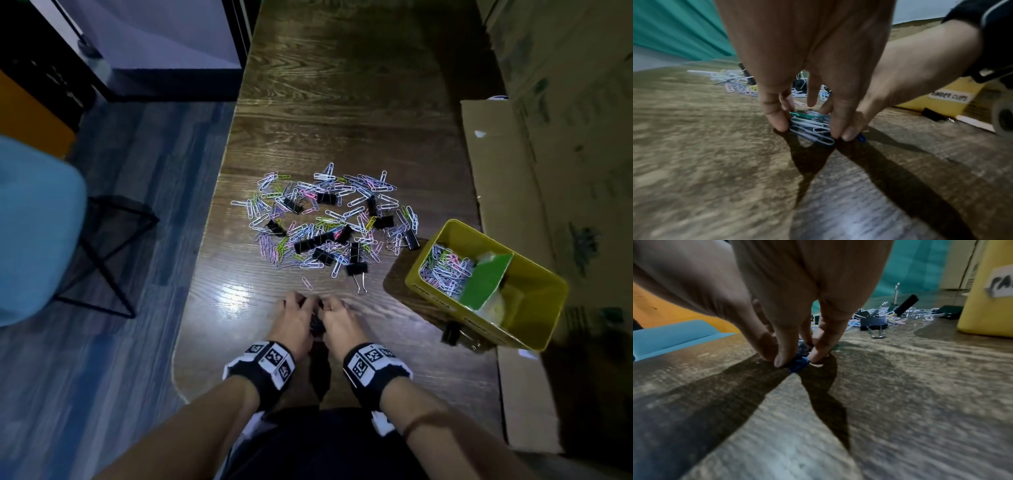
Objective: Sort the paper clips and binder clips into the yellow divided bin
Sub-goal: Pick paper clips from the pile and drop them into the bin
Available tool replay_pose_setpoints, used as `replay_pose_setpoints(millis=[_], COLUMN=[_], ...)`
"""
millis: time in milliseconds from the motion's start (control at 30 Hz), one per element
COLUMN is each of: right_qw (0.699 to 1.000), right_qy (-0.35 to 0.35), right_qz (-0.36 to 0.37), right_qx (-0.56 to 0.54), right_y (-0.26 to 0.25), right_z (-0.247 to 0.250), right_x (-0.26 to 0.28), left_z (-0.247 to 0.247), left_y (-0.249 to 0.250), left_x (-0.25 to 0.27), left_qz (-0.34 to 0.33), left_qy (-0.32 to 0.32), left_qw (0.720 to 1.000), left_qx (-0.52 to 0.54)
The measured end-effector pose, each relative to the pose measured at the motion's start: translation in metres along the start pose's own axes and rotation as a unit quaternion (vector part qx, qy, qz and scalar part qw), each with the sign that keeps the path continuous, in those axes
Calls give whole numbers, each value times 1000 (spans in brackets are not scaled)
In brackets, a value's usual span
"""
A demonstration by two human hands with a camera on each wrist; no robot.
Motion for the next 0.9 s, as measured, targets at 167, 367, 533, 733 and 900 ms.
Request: replay_pose_setpoints(millis=[167,367,533,733,900], right_qw=[1000,997,998,985,964], right_qy=[-20,-54,-36,39,88], right_qz=[23,35,-19,-47,-72], right_qx=[2,42,-45,-163,-239], right_y=[6,18,27,45,53], right_z=[0,-6,-2,6,7], right_x=[2,-2,-5,1,9], left_z=[1,11,20,16,12], left_y=[-11,-26,-18,-10,-6], left_x=[-10,-19,-23,-28,-25], left_qz=[-70,-163,-202,-171,-189], left_qy=[-29,-49,-29,-53,-41], left_qw=[992,980,974,959,940], left_qx=[-97,-105,-94,-221,-282])
Point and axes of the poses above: each hand's wrist, its own x-axis away from the middle knuckle, its own z-axis out of the back of the hand, y = z × x, the point moved 1 cm from there along -x, towards the middle knuckle, and after that the axes turned 10 degrees about z, right-handed, at the moved point
